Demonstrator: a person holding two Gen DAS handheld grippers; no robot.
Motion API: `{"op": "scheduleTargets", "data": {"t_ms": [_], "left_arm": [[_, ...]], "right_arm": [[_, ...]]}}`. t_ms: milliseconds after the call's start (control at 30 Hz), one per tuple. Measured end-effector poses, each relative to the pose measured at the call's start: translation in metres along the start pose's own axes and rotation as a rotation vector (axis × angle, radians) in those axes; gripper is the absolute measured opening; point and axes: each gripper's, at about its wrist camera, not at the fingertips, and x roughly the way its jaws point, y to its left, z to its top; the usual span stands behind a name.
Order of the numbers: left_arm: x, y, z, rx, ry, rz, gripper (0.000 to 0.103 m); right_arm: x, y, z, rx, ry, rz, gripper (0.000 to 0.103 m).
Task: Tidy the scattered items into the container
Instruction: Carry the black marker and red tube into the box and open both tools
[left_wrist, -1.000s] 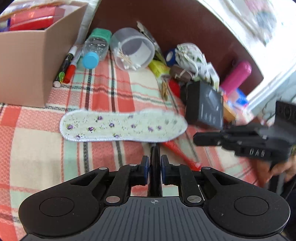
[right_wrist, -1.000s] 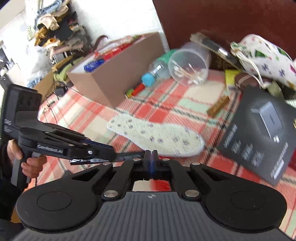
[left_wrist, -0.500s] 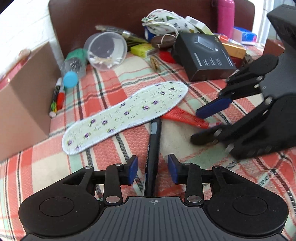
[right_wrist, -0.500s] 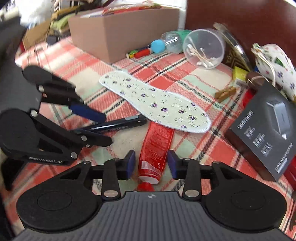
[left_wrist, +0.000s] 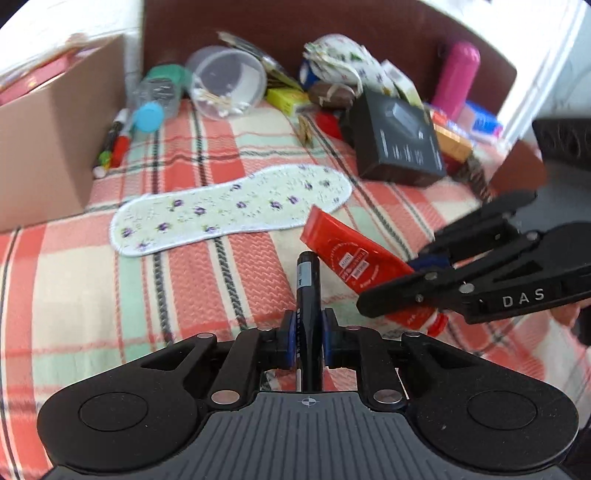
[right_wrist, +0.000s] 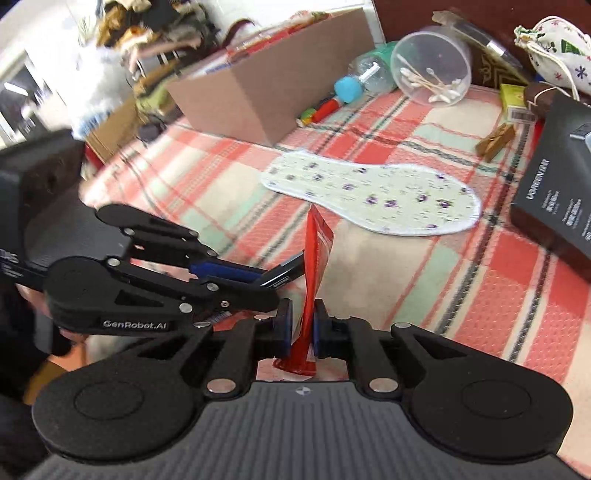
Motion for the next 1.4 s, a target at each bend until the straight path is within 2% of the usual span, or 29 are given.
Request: {"op": "scheduleTargets", "data": {"t_ms": [200, 300, 500, 667, 800, 867, 1067, 1100, 1133, 1167, 1200, 1233, 1267, 1300, 1333, 1400], "left_arm": [[-0.042, 0.017, 0.016, -0.082, -0.121, -0.024, 0.009], [-0.065, 0.022, 0.034, -0.051, -0.198, 0.060, 0.009], [-0.108, 0.057, 0.078, -0.090, -0.327, 0.169, 0.009], [-0.127, 0.090, 0.123, -0.122, -0.424, 0.289, 0.009], [-0.127, 0.127, 0.151, -0.184, -0.488, 0.340, 0.010], [-0.119, 0.147, 0.161, -0.233, -0.504, 0.331, 0.010], [-0.090, 0.196, 0.166, -0.297, -0.474, 0.339, 0.010], [-0.085, 0.202, 0.164, -0.303, -0.465, 0.345, 0.015], [-0.080, 0.208, 0.162, -0.309, -0.457, 0.352, 0.028], [-0.077, 0.211, 0.160, -0.320, -0.450, 0.374, 0.044], [-0.073, 0.216, 0.157, -0.340, -0.442, 0.413, 0.066], [-0.071, 0.221, 0.152, -0.361, -0.439, 0.447, 0.076], [-0.070, 0.226, 0.148, -0.379, -0.437, 0.474, 0.086], [-0.070, 0.230, 0.143, -0.380, -0.440, 0.470, 0.088], [-0.070, 0.233, 0.139, -0.382, -0.443, 0.467, 0.088], [-0.071, 0.235, 0.133, -0.383, -0.438, 0.465, 0.088]], "right_arm": [[-0.010, 0.022, 0.028, -0.007, -0.039, 0.114, 0.011], [-0.011, 0.041, 0.057, -0.061, -0.080, 0.137, 0.011], [-0.007, 0.066, 0.132, -0.134, -0.172, 0.149, 0.011], [0.006, 0.097, 0.201, -0.198, -0.244, 0.107, 0.011], [0.025, 0.117, 0.245, -0.194, -0.311, 0.077, 0.011], [0.041, 0.116, 0.261, -0.144, -0.332, 0.084, 0.011], [0.092, 0.098, 0.286, -0.061, -0.300, 0.076, 0.011], [0.099, 0.095, 0.286, -0.054, -0.293, 0.077, 0.011], [0.106, 0.092, 0.285, -0.047, -0.285, 0.078, 0.012], [0.111, 0.090, 0.284, -0.047, -0.283, 0.068, 0.013], [0.115, 0.088, 0.283, -0.048, -0.282, 0.056, 0.017], [0.120, 0.086, 0.282, -0.048, -0.280, 0.044, 0.019], [0.122, 0.083, 0.281, -0.048, -0.284, 0.031, 0.035], [0.122, 0.080, 0.279, -0.045, -0.290, 0.020, 0.060], [0.122, 0.077, 0.278, -0.041, -0.297, 0.010, 0.067], [0.122, 0.072, 0.275, -0.033, -0.297, -0.002, 0.067]]}}
